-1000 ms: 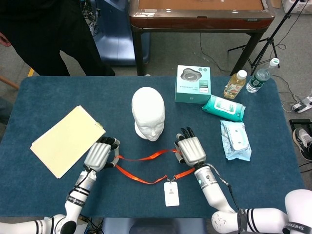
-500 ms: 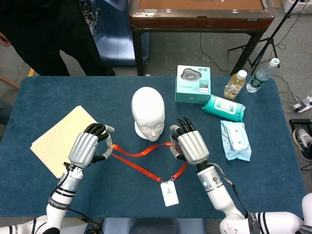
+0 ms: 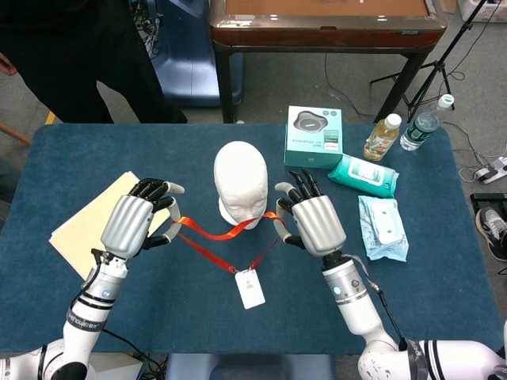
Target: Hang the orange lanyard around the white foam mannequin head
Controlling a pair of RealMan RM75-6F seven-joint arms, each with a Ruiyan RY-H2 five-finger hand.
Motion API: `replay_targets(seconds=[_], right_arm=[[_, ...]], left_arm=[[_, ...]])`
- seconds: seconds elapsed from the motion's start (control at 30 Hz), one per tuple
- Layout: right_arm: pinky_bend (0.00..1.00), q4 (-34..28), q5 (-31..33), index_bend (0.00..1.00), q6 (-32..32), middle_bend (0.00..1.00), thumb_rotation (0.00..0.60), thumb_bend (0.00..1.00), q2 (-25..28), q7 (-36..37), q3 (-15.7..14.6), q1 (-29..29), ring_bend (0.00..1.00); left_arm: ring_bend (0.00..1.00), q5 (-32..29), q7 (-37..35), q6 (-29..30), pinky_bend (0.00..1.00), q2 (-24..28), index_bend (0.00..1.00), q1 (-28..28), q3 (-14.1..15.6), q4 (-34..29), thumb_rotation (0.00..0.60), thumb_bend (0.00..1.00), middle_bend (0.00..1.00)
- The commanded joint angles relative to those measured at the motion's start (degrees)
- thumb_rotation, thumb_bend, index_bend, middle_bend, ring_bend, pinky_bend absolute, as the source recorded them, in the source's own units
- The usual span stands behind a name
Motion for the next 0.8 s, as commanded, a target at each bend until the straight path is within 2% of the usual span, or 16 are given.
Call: replay_targets(seconds=[0.03,0.3,0.8], right_arm=[[0.04,-0.48,0.79,0.63,0.68,0.28,0.6,0.54,0.66,0.0,1.6,0.24,0.11],[0.04,0.13,3.16,0.63,1.2,0.28,0.6,0.54,2.16,-0.14,5.1,1.12,0.11],[0.04,3.39,9.13,0.63,2.7,0.28,0.6,0.55,2.57,-0.32,9.27,2.7,0.11]], left_arm=[[0.24,-1.93,0.54,-1.32,0.19,1.09,0.61,-1.47,-1.44,-0.98,0.6,0.36,0.33],[0.24,-9.37,2.61,-3.14,0.19,1.83,0.61,-5.78,-5.8,0.62,0.6,0.36,0.33],[0.23,-19.21,3.9,-4.3,0.18,2.12,0.62,-10.9,-8.55,3.77,0.6,0.36,0.33]])
